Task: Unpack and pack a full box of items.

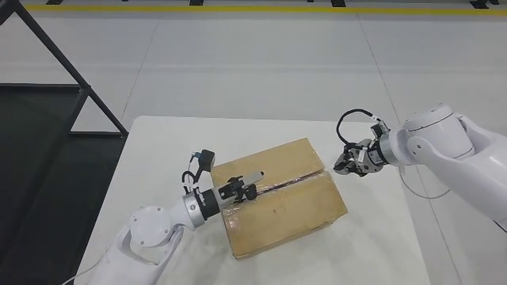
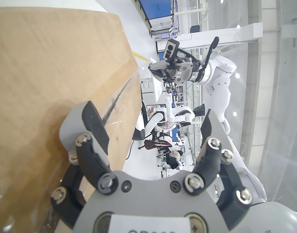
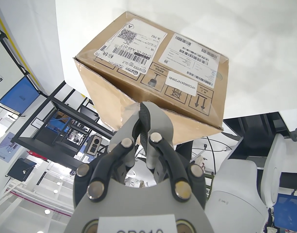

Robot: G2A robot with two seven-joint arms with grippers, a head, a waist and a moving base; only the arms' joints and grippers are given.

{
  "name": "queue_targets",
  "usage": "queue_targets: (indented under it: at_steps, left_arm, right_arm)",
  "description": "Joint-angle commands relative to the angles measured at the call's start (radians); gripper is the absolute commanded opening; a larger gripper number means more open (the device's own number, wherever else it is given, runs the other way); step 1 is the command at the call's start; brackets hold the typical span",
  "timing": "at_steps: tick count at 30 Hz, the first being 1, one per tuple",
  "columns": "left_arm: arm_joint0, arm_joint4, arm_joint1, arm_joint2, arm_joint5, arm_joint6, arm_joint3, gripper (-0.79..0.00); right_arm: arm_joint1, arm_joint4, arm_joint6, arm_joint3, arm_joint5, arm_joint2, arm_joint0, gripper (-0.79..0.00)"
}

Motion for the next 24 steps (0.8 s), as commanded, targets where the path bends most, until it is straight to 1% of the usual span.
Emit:
queue_targets:
  at_steps: [1,2,4,6,10,11,12,14,19,21,23,24]
  left_arm:
    - [0.003,0.001,0.0,-0.002,-0.001,-0.001,-0.002,0.0]
    - [0.005,0.001,0.0,-0.003,-0.001,-0.001,-0.004,0.0]
    - [0.008,0.002,0.0,-0.005,-0.001,-0.002,-0.006,0.0]
    - [0.011,0.003,0.001,-0.007,-0.001,-0.003,-0.009,0.0]
    - [0.016,0.003,0.001,-0.01,0.001,-0.006,-0.013,0.0]
    - [0.017,0.004,0.001,-0.011,0.001,-0.008,-0.014,0.0]
    - [0.017,0.003,0.001,-0.012,0.0,-0.009,-0.015,0.0]
    - [0.019,0.005,0.001,-0.013,-0.002,-0.008,-0.017,0.0]
    - [0.021,0.008,0.0,-0.012,-0.002,-0.012,-0.021,0.0]
    - [0.022,0.009,0.0,-0.012,-0.002,-0.012,-0.022,0.0]
    - [0.023,0.01,0.0,-0.012,-0.002,-0.011,-0.023,0.0]
    - [0.023,0.01,0.0,-0.012,-0.002,-0.011,-0.023,0.0]
  right_arm:
    - [-0.008,0.001,0.005,0.013,0.0,-0.006,0.005,-0.742]
    - [-0.011,0.0,0.006,0.021,0.0,-0.007,0.006,-0.594]
    - [-0.019,-0.004,0.01,0.036,0.0,-0.007,0.007,-0.48]
    - [-0.026,-0.008,0.013,0.051,0.0,-0.007,0.005,-0.44]
    - [-0.037,-0.014,0.023,0.073,0.0,-0.007,0.004,-0.32]
    - [-0.038,-0.016,0.026,0.078,0.0,-0.007,0.004,-0.302]
    - [-0.04,-0.017,0.029,0.082,0.0,-0.007,0.004,-0.311]
    - [-0.042,-0.02,0.033,0.088,0.0,-0.007,0.004,-0.286]
    - [-0.043,-0.025,0.031,0.09,0.0,0.002,0.011,-0.271]
    - [-0.043,-0.026,0.029,0.089,0.0,0.01,0.01,-0.283]
    - [-0.043,-0.031,0.027,0.088,0.0,0.018,0.007,-0.277]
    - [-0.042,-0.031,0.027,0.086,0.0,0.022,0.005,-0.259]
